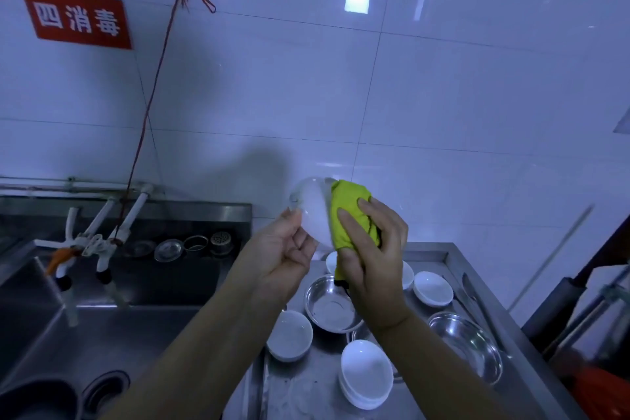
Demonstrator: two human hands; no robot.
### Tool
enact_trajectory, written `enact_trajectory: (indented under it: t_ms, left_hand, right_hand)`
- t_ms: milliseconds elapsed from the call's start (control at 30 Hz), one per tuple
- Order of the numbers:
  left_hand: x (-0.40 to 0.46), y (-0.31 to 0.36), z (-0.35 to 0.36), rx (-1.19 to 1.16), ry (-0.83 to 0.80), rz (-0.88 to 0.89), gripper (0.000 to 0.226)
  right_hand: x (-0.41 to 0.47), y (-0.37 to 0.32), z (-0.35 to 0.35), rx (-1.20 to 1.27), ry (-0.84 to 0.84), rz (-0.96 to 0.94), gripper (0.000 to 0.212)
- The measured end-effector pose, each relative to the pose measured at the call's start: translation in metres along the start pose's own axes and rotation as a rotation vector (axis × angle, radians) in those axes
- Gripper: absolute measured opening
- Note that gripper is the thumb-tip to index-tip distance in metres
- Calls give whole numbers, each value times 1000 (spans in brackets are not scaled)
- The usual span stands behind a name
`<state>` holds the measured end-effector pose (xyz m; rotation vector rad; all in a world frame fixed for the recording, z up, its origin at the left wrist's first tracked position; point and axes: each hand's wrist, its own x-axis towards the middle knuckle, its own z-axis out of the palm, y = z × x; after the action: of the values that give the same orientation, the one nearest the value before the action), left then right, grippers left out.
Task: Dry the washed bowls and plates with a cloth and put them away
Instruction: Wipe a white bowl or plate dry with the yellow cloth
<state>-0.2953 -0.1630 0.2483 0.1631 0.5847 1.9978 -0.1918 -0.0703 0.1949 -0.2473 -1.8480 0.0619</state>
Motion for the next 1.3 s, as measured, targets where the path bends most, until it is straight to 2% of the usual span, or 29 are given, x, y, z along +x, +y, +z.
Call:
enact_trajectory:
  t_ms: [100, 167, 367, 433, 533, 667, 767, 833, 900, 1100, 1200, 1300]
  left_hand:
    - [0, -5, -1, -74, 20, -11, 25]
    - [0, -11, -3, -89, 18, -1, 23]
    - [1, -16, -8, -2, 17, -27, 31]
    - [-1, -14, -8, -26, 30, -37, 25]
    - [-5, -8, -7, -101, 48, -56, 27]
    - [-7, 0, -9, -108, 25, -48, 35]
    - [-7, 2, -19, 41, 8, 23, 37]
    - [-8, 6, -28, 198, -31, 64, 32]
    - [-11, 10, -36, 324, -82, 102, 28]
    - [-15, 23, -55, 588, -216, 220, 26]
    - [-15, 31, -63, 713, -225, 255, 22]
    - [-15, 35, -73, 846, -204, 275, 22]
  right_hand:
    - [6, 0, 3, 119, 57, 142, 32]
    - [8, -6, 8, 110, 52, 175, 33]
    - [-1, -10, 11, -44, -73, -54, 33]
    - [-3, -5, 10, -35, -60, -57, 34]
    - [-9, -1, 12, 57, 8, 128, 37]
    - [-14, -6, 15, 347, 36, 406, 38]
    - [-7, -10, 15, 418, 39, 531, 39]
    - [-3, -11, 14, 483, -3, 653, 41]
    - [0, -10, 13, 513, -63, 694, 43]
    - [15, -23, 15, 378, -150, 508, 43]
    - [17, -37, 23, 231, -180, 291, 41]
    - [12, -54, 37, 15, -282, 100, 35]
